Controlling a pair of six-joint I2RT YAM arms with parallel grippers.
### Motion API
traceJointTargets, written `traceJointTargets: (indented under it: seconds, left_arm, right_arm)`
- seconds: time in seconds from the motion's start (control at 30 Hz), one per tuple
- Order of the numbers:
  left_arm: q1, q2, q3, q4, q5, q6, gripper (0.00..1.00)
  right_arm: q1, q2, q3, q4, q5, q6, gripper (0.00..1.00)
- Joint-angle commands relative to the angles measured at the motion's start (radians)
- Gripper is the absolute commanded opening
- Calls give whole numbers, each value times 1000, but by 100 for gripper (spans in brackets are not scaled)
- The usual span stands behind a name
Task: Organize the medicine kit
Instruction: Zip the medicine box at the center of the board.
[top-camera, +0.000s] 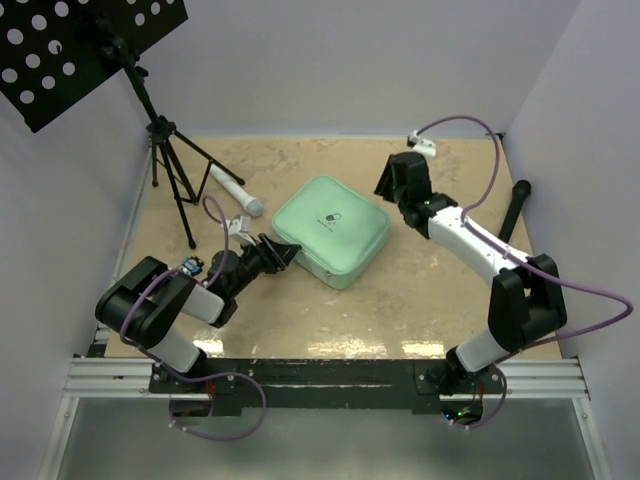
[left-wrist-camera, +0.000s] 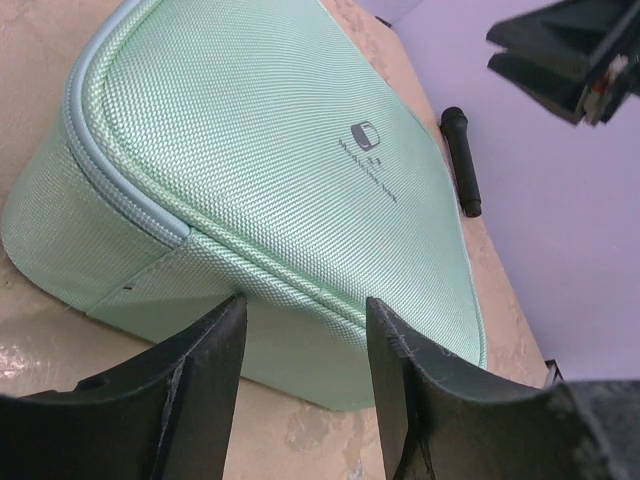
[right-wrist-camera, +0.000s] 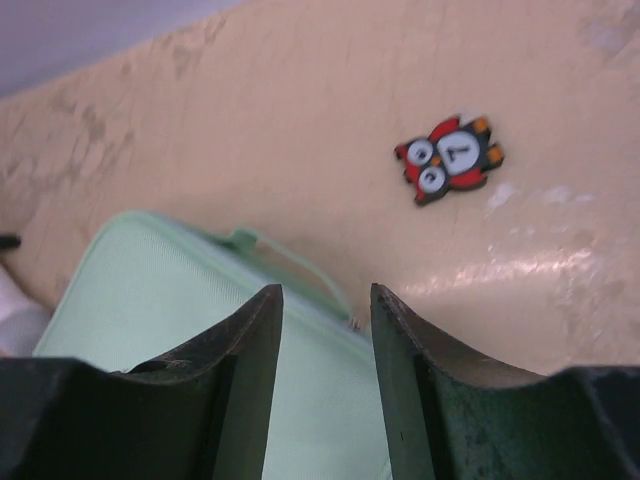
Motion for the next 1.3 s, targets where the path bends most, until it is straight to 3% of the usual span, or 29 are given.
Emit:
traceJointTargets:
  seconds: [0.0, 0.3, 0.93, 1.07, 1.27]
  left_arm:
    - [7, -38, 45, 335, -21, 47, 55]
    - [7, -38, 90, 265, -12, 77, 56]
    - [31, 86, 196, 288, -5, 63, 56]
    - [49, 97, 214, 282, -2, 61, 56]
    - [88, 121, 282, 237, 21, 77, 56]
  right_arm:
    - [-53, 125, 154, -2, 66, -39, 45]
    - [-55, 240, 129, 8, -53, -46, 41]
    - [120, 87, -105, 10, -136, -13, 41]
    - [116, 15, -115, 13, -66, 6, 43]
    - [64, -5, 35, -34, 29, -29, 45]
